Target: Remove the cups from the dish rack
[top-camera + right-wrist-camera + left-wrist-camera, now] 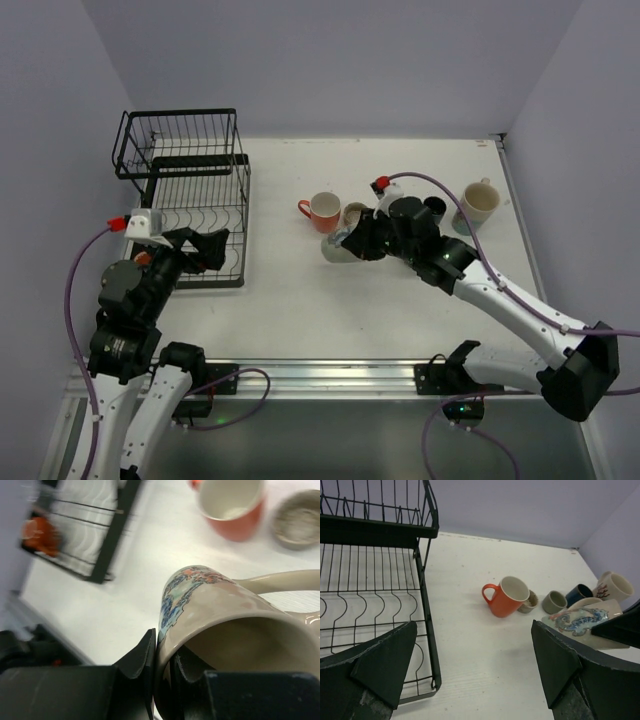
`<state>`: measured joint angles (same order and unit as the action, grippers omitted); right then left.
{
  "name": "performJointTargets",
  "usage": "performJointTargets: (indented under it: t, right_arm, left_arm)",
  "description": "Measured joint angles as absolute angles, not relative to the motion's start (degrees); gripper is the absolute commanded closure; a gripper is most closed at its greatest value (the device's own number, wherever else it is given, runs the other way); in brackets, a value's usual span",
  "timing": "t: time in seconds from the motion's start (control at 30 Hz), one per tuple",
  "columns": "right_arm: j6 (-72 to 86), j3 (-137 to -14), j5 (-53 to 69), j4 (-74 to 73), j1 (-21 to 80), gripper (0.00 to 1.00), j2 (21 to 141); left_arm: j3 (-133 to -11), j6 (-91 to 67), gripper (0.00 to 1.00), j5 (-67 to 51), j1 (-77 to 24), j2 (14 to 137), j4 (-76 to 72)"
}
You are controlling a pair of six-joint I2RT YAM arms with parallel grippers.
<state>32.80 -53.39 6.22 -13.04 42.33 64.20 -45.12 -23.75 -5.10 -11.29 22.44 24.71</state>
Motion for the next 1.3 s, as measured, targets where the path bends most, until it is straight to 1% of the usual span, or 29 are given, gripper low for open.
performJointTargets:
  t: [0.17,0.33,0.67,0.83,0.87,0.93,0.97,1.0,1.07,1.1,1.17,1.2,1.27,1.3]
  right_arm:
    - [24.7,-60.8,-1.9,-28.3,40.0,1.00,71.4]
    - [19.5,-67.2,-6.9,-36.0,40.4,1.00,80.4]
    - [15.9,-73.4,-11.2,-38.3,41.7,1.00,92.4]
    - [15.3,-74.4,-11.7,-38.5,43.0,1.00,96.2]
    - [15.2,-74.6,-12.1,-38.6,43.2,0.98,96.4]
    - [15.2,-74.7,-12.4,-38.6,43.5,0.90,96.4]
    - [15.2,-74.7,-12.5,-38.6,43.6,0.73,96.4]
    - [15.4,-74.7,-12.5,-38.6,43.6,0.65,96.4]
    - [15.2,-74.7,-13.7,-38.2,43.9,0.54,96.2]
    - [15.2,-74.7,-14.0,-38.0,44.0,0.43,96.1]
    - [15.5,-74.7,-14.3,-37.8,44.2,0.32,95.2]
    - [15.6,-74.7,-14.3,-37.6,44.2,0.23,94.7]
    - [15.7,-74.4,-14.1,-36.9,44.4,0.17,92.6]
    - [15.8,-73.8,-13.9,-35.8,44.6,0.12,91.0]
  left_arm:
    - [-40.3,-21.8,0.00,-3.0,-11.3,21.8,24.9]
    - [-37.2,-21.4,0.00,-2.5,-11.3,21.5,25.4]
    - [-37.1,-21.3,0.00,-2.6,-11.4,21.3,24.9]
    - [-36.9,-21.2,0.00,-2.6,-11.4,21.3,24.8]
    - [-36.9,-21.2,0.00,-2.5,-11.4,21.3,24.8]
    - [-36.8,-21.2,0.00,-2.5,-11.4,21.6,24.8]
    - [-36.8,-21.2,0.00,-2.3,-11.4,21.7,24.8]
    - [-36.8,-21.2,0.00,-2.0,-11.4,22.0,24.8]
    - [-36.8,-21.2,0.00,-0.8,-11.4,22.6,24.9]
    - [-36.8,-21.3,0.00,0.1,-11.4,23.1,24.9]
    - [-36.8,-21.4,0.00,1.9,-11.4,24.4,24.9]
    - [-36.8,-21.4,0.00,2.8,-11.4,25.2,25.0]
    - [-36.9,-21.6,0.00,4.3,-11.4,27.2,25.0]
    - [-37.4,-22.0,0.00,4.9,-11.4,28.6,25.5]
